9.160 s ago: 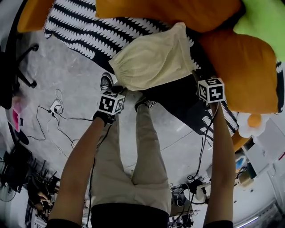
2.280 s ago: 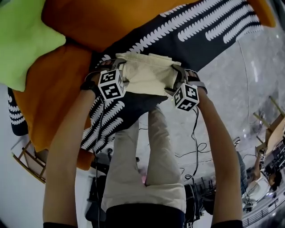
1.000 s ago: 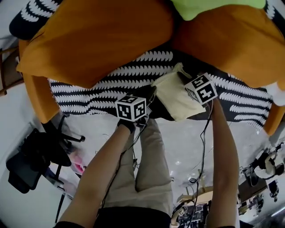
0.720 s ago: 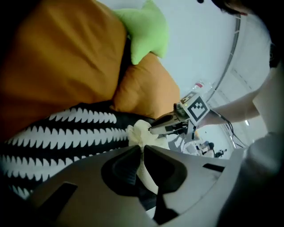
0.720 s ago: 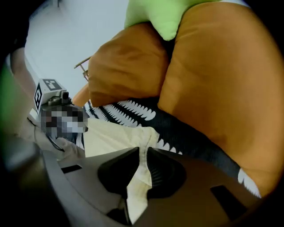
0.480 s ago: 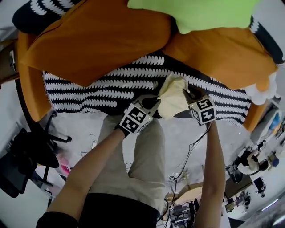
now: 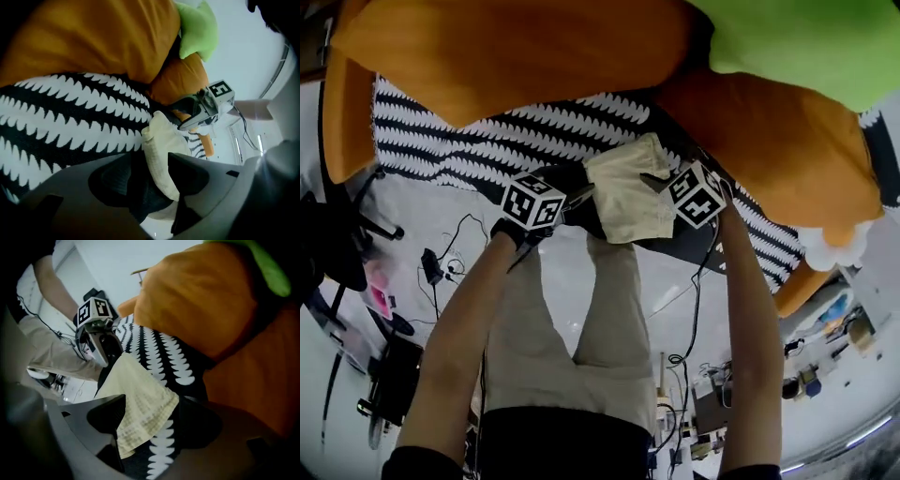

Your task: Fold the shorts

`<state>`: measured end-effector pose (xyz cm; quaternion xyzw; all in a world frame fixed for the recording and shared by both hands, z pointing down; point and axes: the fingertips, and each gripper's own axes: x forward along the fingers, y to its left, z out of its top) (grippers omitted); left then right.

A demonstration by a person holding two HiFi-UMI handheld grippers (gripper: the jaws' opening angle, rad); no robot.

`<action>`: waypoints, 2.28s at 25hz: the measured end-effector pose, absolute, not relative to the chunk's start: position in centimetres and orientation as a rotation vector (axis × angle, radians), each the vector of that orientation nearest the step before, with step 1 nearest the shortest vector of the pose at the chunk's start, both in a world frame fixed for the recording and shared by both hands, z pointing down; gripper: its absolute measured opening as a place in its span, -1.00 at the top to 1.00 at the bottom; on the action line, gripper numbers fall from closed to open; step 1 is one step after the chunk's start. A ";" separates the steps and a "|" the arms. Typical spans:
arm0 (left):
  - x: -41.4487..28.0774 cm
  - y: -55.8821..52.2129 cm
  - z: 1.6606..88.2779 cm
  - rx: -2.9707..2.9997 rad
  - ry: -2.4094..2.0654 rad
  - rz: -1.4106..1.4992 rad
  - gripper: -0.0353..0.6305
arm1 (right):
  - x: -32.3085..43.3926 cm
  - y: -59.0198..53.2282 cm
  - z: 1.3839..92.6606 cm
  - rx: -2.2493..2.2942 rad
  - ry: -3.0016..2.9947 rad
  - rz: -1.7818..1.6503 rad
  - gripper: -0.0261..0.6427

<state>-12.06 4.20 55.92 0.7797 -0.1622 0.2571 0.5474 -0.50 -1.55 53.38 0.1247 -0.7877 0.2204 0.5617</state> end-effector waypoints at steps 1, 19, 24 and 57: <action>-11.7 4.3 56.4 1.854 -0.377 0.606 0.12 | -1.4 -1.7 54.4 0.210 -1.870 0.488 -0.24; -3.3 8.8 45.5 2.736 -0.101 0.757 0.79 | -1.7 3.8 53.3 -0.631 -1.764 -0.023 -0.52; -5.7 7.3 47.0 2.618 -0.219 0.739 0.79 | -2.0 4.8 53.9 -0.750 -1.630 0.098 0.44; -5.7 10.3 47.3 2.942 -0.116 1.007 0.79 | 0.9 6.8 51.5 0.002 -1.815 -0.190 -0.03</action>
